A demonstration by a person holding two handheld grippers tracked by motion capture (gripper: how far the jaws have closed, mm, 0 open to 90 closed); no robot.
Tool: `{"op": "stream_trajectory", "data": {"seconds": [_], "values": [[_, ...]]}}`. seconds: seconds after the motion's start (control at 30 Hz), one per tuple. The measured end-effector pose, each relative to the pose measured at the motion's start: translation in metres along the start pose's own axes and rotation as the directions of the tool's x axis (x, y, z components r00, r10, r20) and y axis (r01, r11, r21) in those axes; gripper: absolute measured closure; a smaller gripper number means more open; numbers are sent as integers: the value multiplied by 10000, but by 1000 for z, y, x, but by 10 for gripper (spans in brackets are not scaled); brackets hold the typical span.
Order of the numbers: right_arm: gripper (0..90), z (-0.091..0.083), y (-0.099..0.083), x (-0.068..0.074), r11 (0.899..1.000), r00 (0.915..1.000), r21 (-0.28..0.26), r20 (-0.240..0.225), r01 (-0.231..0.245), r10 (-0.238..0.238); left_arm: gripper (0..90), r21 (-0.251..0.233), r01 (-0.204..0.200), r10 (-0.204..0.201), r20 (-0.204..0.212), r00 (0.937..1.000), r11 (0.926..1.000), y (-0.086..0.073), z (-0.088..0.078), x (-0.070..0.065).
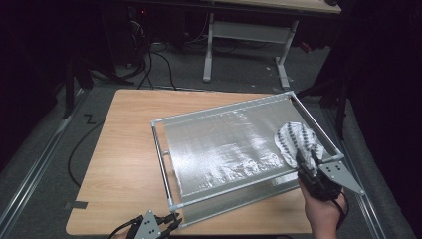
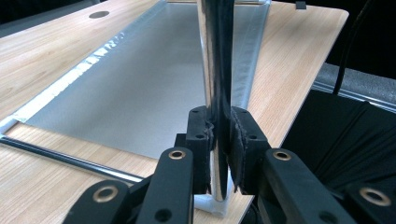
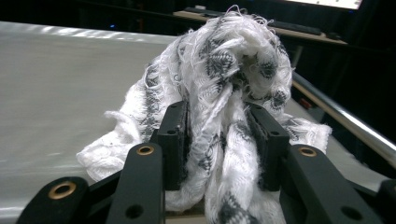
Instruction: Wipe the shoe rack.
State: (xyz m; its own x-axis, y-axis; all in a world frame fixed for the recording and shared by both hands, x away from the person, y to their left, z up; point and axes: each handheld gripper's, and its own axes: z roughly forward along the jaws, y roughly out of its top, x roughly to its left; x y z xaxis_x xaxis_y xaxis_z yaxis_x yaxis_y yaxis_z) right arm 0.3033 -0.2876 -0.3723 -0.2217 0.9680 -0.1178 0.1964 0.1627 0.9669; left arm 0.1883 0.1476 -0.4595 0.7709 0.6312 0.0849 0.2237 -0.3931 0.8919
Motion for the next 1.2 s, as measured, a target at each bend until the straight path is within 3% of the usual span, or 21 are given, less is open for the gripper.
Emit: {"op": "stream_trajectory", "data": {"seconds": [0.33, 0.5, 0.63, 0.8, 1.0, 1.2], "values": [[623, -5, 5, 41, 9985, 9924, -24, -1099, 549, -548, 788, 1, -46, 46, 43, 10000, 10000, 0, 1, 1], [621, -7, 7, 63, 9974, 9817, -70, -1765, 720, -721, 787, 13, -48, 48, 32, 10000, 10000, 0, 1, 0], [620, -10, 10, 84, 9957, 9659, -147, -2420, 913, -921, 787, 12, -48, 48, 32, 10000, 10000, 0, 1, 0], [614, -13, 13, 111, 9942, 9422, -247, -3173, 1049, -1073, 787, 13, -57, 57, 22, 10000, 10000, 0, 1, 0], [614, -21, 16, 145, 9910, 9018, -425, -4111, 1266, -1328, 787, 18, -77, 77, 4, 10000, 10000, 0, 0, 0], [605, -33, 18, 180, 9904, 8403, -594, -5244, 1250, -1375, 786, 39, -92, 92, -26, 10000, 9999, 0, 0, 0]]}}
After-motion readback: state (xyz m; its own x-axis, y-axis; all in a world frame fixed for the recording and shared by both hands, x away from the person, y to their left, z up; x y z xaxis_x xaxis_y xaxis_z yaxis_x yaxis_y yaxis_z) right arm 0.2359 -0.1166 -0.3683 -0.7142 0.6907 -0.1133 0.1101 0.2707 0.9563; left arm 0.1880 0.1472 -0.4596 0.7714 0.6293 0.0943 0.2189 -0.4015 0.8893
